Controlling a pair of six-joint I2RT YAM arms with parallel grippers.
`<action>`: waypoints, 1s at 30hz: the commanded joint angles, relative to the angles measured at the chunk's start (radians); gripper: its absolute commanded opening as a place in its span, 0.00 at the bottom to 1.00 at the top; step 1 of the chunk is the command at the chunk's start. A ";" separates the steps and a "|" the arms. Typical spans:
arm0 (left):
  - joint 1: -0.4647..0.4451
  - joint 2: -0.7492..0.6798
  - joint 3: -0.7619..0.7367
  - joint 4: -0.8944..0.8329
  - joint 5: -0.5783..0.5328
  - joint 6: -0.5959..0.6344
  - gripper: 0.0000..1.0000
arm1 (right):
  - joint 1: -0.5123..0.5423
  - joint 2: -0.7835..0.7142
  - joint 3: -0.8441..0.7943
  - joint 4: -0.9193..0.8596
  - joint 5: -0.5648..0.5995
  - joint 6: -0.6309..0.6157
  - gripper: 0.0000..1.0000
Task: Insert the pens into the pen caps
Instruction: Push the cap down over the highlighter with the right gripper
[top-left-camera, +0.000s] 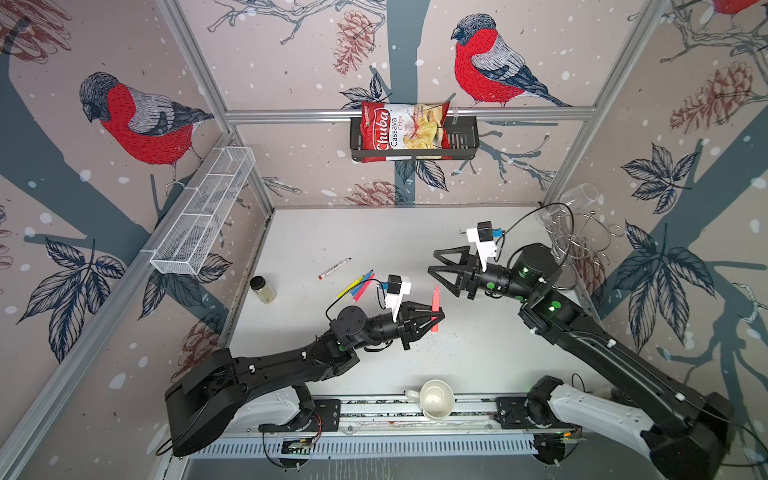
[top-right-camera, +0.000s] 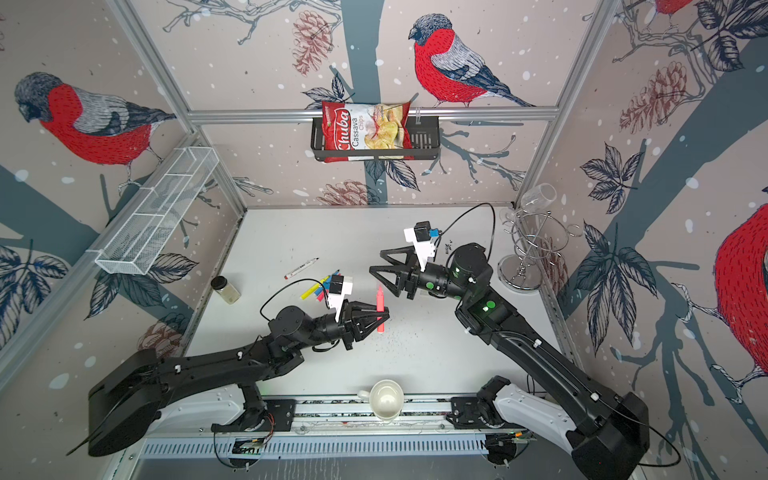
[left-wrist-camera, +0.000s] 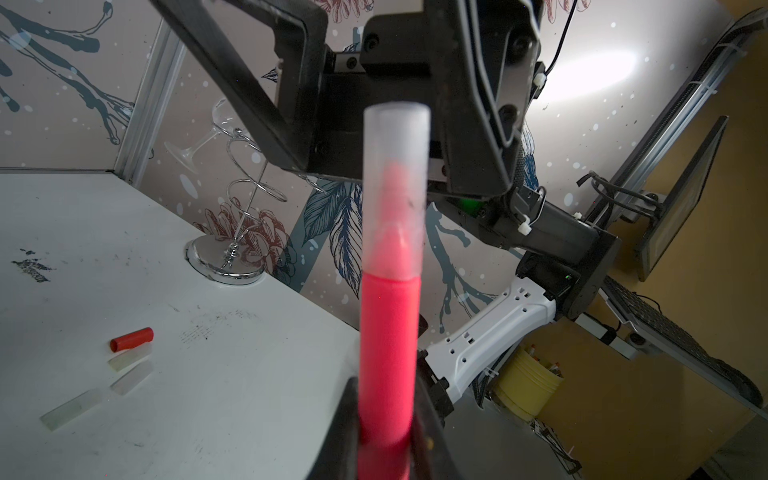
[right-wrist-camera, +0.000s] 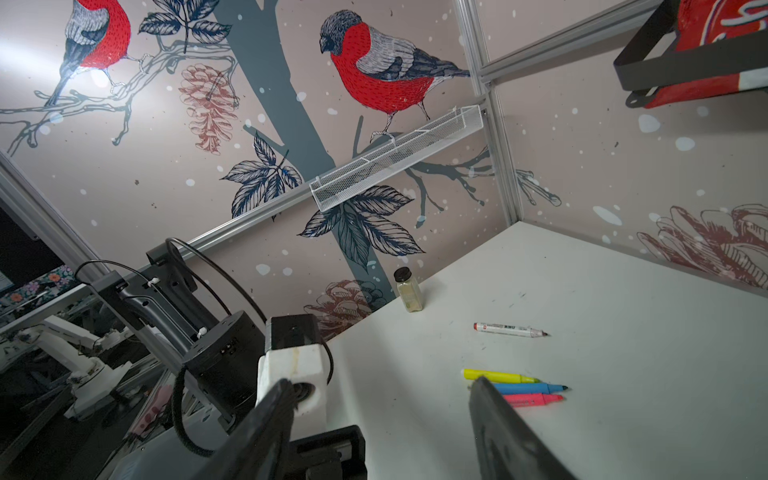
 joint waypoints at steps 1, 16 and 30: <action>-0.002 -0.004 -0.003 -0.006 -0.020 0.023 0.00 | 0.009 0.017 0.021 -0.048 -0.071 -0.030 0.66; -0.002 -0.021 -0.020 -0.010 -0.045 0.021 0.00 | 0.038 0.028 0.016 -0.097 -0.084 -0.062 0.19; 0.001 -0.054 -0.016 0.037 -0.081 0.007 0.00 | 0.072 0.025 -0.064 -0.099 -0.070 -0.062 0.02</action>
